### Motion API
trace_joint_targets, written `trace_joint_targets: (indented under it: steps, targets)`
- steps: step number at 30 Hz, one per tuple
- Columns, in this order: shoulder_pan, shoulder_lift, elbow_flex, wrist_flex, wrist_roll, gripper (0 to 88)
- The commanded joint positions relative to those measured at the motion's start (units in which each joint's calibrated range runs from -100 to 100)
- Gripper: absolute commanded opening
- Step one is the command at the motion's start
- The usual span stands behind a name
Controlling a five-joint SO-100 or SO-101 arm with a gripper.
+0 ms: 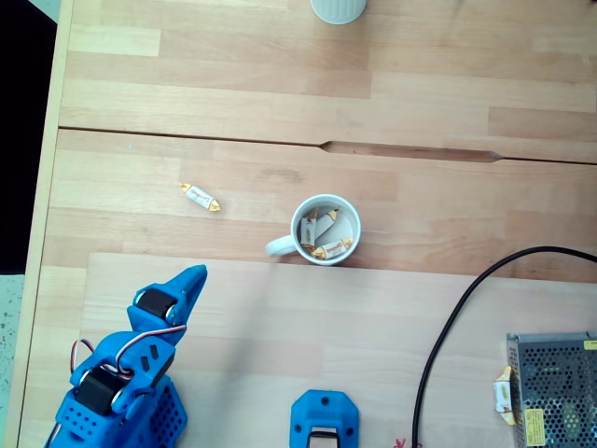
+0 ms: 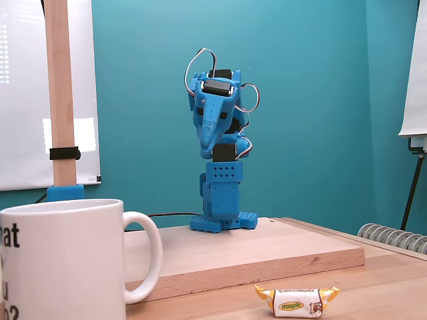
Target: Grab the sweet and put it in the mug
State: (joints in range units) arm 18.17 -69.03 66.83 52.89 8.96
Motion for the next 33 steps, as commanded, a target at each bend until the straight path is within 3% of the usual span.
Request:
trace_joint_targets:
  steps: [1, 33]
  targets:
    - [0.6, 0.0, -3.2, -0.8, 0.0, 3.2]
    - [0.6, -0.2, -0.9, -0.7, 0.0, 3.1]
